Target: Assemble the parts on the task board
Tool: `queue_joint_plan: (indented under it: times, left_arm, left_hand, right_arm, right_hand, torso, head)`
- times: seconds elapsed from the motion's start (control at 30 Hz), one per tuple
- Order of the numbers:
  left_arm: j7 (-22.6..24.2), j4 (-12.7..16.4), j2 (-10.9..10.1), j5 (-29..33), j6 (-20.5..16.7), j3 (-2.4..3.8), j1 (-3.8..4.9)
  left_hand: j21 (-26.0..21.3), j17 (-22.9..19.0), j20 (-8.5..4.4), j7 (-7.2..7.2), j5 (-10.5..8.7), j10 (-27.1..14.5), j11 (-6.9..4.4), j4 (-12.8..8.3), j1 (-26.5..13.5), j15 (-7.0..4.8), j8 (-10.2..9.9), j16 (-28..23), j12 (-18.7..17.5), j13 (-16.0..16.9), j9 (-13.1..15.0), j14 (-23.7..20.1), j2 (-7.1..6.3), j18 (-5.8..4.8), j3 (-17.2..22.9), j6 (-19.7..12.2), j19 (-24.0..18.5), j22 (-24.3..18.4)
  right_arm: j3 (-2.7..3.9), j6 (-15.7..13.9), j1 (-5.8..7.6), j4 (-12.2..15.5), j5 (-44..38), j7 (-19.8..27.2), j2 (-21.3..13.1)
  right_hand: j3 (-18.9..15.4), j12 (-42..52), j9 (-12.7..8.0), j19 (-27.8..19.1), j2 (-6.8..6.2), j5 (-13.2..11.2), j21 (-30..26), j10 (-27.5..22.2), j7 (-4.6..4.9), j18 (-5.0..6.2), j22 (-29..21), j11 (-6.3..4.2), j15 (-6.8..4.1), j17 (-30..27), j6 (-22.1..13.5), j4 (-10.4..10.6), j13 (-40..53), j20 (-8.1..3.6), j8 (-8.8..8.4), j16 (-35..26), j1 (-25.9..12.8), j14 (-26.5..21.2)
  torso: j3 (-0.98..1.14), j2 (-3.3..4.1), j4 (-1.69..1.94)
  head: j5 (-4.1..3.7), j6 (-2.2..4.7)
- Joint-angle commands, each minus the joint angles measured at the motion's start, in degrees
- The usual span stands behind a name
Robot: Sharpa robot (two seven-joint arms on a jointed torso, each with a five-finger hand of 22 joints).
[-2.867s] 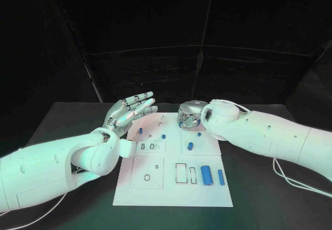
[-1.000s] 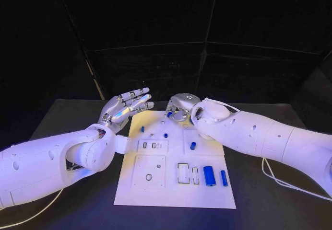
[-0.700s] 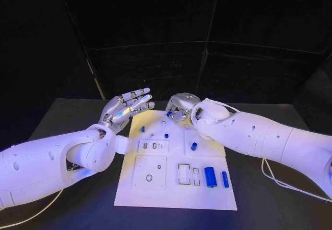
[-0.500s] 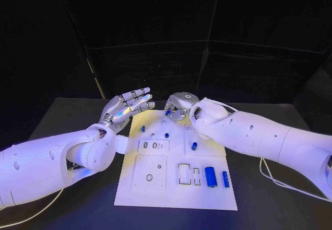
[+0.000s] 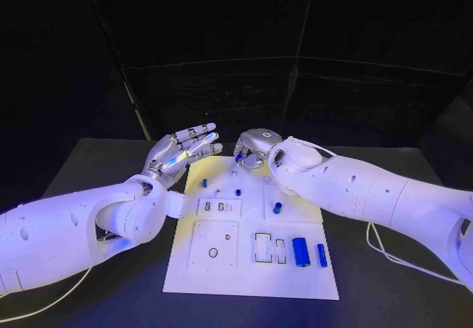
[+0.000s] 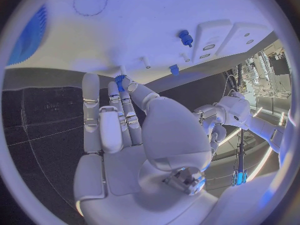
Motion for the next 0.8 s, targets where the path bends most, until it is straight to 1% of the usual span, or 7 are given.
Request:
queue_joint_plan:
  times: [0.03, 0.27, 0.4, 0.5, 0.63, 0.8]
  left_arm:
    - [0.62, 0.23, -0.03, -0.49, 0.61, 0.04, 0.19]
    - [0.63, 0.2, -0.02, -0.49, 0.59, 0.04, 0.3]
    - [0.63, 0.18, -0.04, -0.49, 0.58, 0.04, 0.32]
    - [0.63, 0.18, -0.09, -0.49, 0.57, 0.04, 0.34]
    - [0.63, 0.15, -0.13, -0.49, 0.58, 0.04, 0.35]
    - [0.61, 0.0, -0.22, -0.49, 0.52, 0.04, 0.37]
  left_hand:
    - [-0.31, -0.09, 0.04, 6.15, 0.21, 0.0, 0.36, -0.3, 0.48, 0.1, -0.3, -0.16, -0.27, -0.02, -0.05, -0.23, 0.02, 0.77, -0.07, -0.32, 0.13, -0.06]
    - [-0.31, -0.09, 0.04, 6.15, 0.21, 0.0, 0.36, -0.3, 0.48, 0.1, -0.3, -0.16, -0.27, -0.02, -0.05, -0.23, 0.02, 0.77, -0.07, -0.32, 0.13, -0.06]
    - [-0.31, -0.09, 0.04, 6.15, 0.21, 0.0, 0.36, -0.3, 0.48, 0.1, -0.3, -0.16, -0.27, -0.02, -0.05, -0.23, 0.02, 0.77, -0.07, -0.32, 0.13, -0.06]
    - [-0.31, -0.09, 0.04, 6.15, 0.21, 0.0, 0.36, -0.3, 0.48, 0.1, -0.3, -0.16, -0.27, -0.02, -0.05, -0.23, 0.02, 0.77, -0.07, -0.32, 0.13, -0.06]
    - [-0.31, -0.09, 0.04, 6.15, 0.21, 0.0, 0.36, -0.3, 0.48, 0.1, -0.3, -0.16, -0.27, -0.02, -0.05, -0.23, 0.02, 0.77, -0.07, -0.32, 0.13, -0.06]
    - [-0.31, -0.09, 0.04, 6.15, 0.21, 0.0, 0.36, -0.3, 0.48, 0.1, -0.3, -0.16, -0.27, -0.02, -0.05, -0.23, 0.02, 0.77, -0.07, -0.32, 0.13, -0.06]
  right_arm:
    - [-0.02, 2.69, 0.06, -0.19, -0.46, -0.06, 0.2]
    - [-0.02, 4.03, 0.09, -0.63, -0.5, -0.17, 0.41]
    - [-0.02, 4.09, 0.09, -0.33, -0.5, -0.16, 0.25]
    - [-0.02, 3.79, 0.09, 0.02, -0.5, -0.13, 0.03]
    - [-0.02, 3.19, 0.09, 0.36, -0.5, -0.06, -0.23]
    - [-0.02, 1.84, 0.09, 0.64, -0.53, -0.23, -0.41]
  right_hand:
    - [0.45, -0.24, 0.01, -0.53, -0.43, -0.36, 0.37, -0.42, 0.14, 0.81, 0.07, 0.23, 0.08, -0.16, 0.17, 0.08, -0.11, -0.07, -0.04, 0.35, -0.52, 1.95]
    - [0.72, -0.39, -0.11, -0.72, -0.93, -0.69, 0.41, -1.52, 0.35, 0.79, 0.02, 0.51, 0.31, -0.43, -0.49, 0.34, -0.3, 0.12, -0.18, 0.32, -1.01, 1.86]
    - [0.75, -0.38, -0.11, -0.73, -0.93, -0.68, 0.41, -1.56, 0.35, 0.79, 0.02, 0.52, 0.32, -0.45, -0.49, 0.38, -0.3, 0.13, -0.16, 0.31, -1.04, 1.85]
    - [0.81, -0.34, -0.09, -0.74, -0.89, -0.66, 0.42, -1.54, 0.34, 0.79, 0.02, 0.51, 0.33, -0.46, -0.44, 0.42, -0.29, 0.15, -0.11, 0.32, -1.04, 1.85]
    - [0.86, -0.29, -0.07, -0.75, -0.86, -0.62, 0.43, -1.5, 0.33, 0.79, 0.02, 0.5, 0.33, -0.45, -0.39, 0.45, -0.28, 0.16, -0.08, 0.33, -1.04, 1.84]
    - [0.89, -0.26, -0.06, -0.76, -0.87, -0.57, 0.44, -1.47, 0.33, 0.8, 0.02, 0.49, 0.33, -0.46, -0.37, 0.46, -0.27, 0.17, -0.05, 0.33, -1.03, 1.84]
  torso:
    - [0.02, 0.11, -0.06]
    - [0.01, 0.05, -0.07]
    - [0.03, 0.08, -0.05]
    - [0.06, 0.08, -0.08]
    - [0.04, 0.09, -0.12]
    - [0.05, 0.11, -0.13]
  head:
    - [0.1, -0.09]
    - [0.11, -0.37]
    - [0.14, -0.32]
    - [0.22, -0.33]
    - [0.23, -0.3]
    - [0.16, -0.25]
